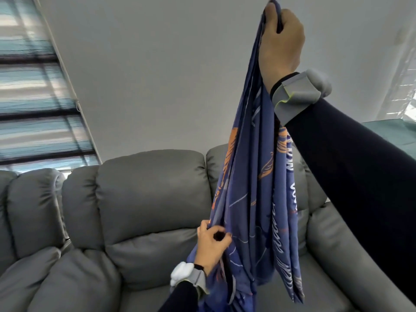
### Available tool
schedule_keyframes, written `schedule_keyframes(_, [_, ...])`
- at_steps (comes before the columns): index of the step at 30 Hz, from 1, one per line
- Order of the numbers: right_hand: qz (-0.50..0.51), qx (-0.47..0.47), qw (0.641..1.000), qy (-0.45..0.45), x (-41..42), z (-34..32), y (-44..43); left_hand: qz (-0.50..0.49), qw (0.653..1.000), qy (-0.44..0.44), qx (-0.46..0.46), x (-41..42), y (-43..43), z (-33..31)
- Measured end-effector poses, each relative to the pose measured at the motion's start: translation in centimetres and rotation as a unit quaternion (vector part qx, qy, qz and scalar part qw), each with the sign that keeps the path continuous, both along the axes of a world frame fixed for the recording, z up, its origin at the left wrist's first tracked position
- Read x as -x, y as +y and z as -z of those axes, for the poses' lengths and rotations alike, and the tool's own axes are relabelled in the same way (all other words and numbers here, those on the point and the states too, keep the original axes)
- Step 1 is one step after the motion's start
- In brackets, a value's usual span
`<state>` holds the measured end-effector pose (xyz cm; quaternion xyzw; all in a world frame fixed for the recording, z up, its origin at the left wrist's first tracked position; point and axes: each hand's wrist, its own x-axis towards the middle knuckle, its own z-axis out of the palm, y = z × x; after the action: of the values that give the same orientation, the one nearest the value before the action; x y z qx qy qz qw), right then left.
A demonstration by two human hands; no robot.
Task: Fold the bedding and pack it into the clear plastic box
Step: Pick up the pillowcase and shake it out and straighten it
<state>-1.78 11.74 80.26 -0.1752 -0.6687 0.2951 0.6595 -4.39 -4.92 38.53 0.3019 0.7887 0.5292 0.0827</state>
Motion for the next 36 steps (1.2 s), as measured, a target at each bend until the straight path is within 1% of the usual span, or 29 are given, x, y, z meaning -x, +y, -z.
schedule_keyframes(1, [0.0, 0.003, 1.0, 0.002, -0.2, 0.5, 0.5, 0.027, 1.0, 0.0, 0.001, 0.9, -1.7, -0.2])
schedule_keyframes(3, [-0.006, 0.019, 1.0, -0.001, -0.7, 1.7, 1.9, 0.034, 0.999, 0.001, 0.004, 3.1, -5.9, -1.5])
schedule_keyframes(5, [0.011, 0.051, 0.998, -0.03, -1.0, 3.9, 3.6, 0.011, 0.999, 0.007, 0.032, 6.3, -10.6, -3.6])
schedule_keyframes(7, [0.035, 0.085, 0.993, -0.073, -1.4, 6.4, 5.5, -0.033, 0.995, 0.041, 0.086, 9.7, -14.5, -6.7])
schedule_keyframes(9, [0.033, 0.118, 0.988, -0.096, -1.4, 8.6, 6.8, -0.121, 0.983, 0.085, 0.111, 12.3, -17.2, -10.7])
schedule_keyframes(10, [0.038, 0.133, 0.985, -0.101, -1.5, 9.6, 7.4, -0.175, 0.973, 0.11, 0.104, 13.3, -17.6, -12.6])
schedule_keyframes(12, [0.033, 0.169, 0.981, -0.09, -1.0, 11.1, 8.0, -0.29, 0.941, 0.16, 0.062, 14.8, -18.5, -16.3])
schedule_keyframes(13, [0.028, 0.188, 0.979, -0.075, -0.9, 11.5, 8.3, -0.319, 0.93, 0.178, 0.051, 15.2, -18.5, -17.8])
schedule_keyframes(14, [0.022, 0.204, 0.977, -0.059, -0.7, 11.7, 8.3, -0.318, 0.925, 0.195, 0.07, 15.5, -18.9, -19.0])
schedule_keyframes(16, [0.025, 0.215, 0.975, -0.044, -0.8, 11.8, 8.8, -0.244, 0.927, 0.22, 0.183, 15.7, -19.1, -20.7])
schedule_keyframes(17, [0.026, 0.211, 0.976, -0.043, -0.9, 11.7, 9.1, -0.206, 0.926, 0.216, 0.233, 15.6, -19.2, -21.5])
schedule_keyframes(18, [0.025, 0.205, 0.978, -0.041, -1.2, 11.6, 9.3, -0.181, 0.923, 0.213, 0.265, 15.7, -19.3, -22.2])
schedule_keyframes(19, [0.022, 0.2, 0.979, -0.037, -1.4, 11.4, 9.4, -0.168, 0.921, 0.218, 0.276, 15.8, -19.5, -22.9])
schedule_keyframes(21, [0.013, 0.197, 0.98, -0.023, -1.6, 10.8, 9.4, -0.165, 0.926, 0.23, 0.249, 15.9, -19.9, -24.6])
schedule_keyframes(23, [-0.01, 0.205, 0.979, 0.003, -1.6, 9.8, 9.0, -0.194, 0.932, 0.247, 0.181, 16.3, -20.4, -26.2])
schedule_keyframes(26, [-0.064, 0.219, 0.973, 0.04, -1.6, 8.6, 8.2, -0.302, 0.911, 0.275, 0.061, 17.3, -21.4, -28.5])
schedule_keyframes(28, [-0.116, 0.237, 0.963, 0.06, -2.0, 8.9, 7.7, -0.308, 0.91, 0.277, 0.014, 17.9, -21.6, -29.9])
schedule_keyframes(30, [-0.183, 0.24, 0.951, 0.06, -2.4, 9.6, 7.3, -0.276, 0.91, 0.305, 0.044, 18.4, -22.1, -31.4])
schedule_keyframes(32, [-0.221, 0.221, 0.949, 0.037, -3.2, 9.3, 7.2, -0.283, 0.882, 0.368, 0.075, 18.4, -22.4, -33.5])
schedule_keyframes(33, [-0.24, 0.206, 0.948, 0.043, -3.7, 8.7, 7.2, -0.309, 0.862, 0.397, 0.067, 18.1, -22.5, -34.6])
schedule_keyframes(34, [-0.264, 0.191, 0.943, 0.071, -4.3, 8.1, 7.1, -0.339, 0.843, 0.416, 0.05, 17.8, -22.5, -35.7])
schedule_keyframes(35, [-0.284, 0.178, 0.936, 0.104, -4.9, 7.6, 7.1, -0.359, 0.832, 0.421, 0.036, 17.4, -22.3, -36.5])
schedule_keyframes(36, [-0.303, 0.169, 0.931, 0.114, -5.4, 7.5, 7.2, -0.361, 0.833, 0.419, 0.029, 17.1, -22.0, -36.9])
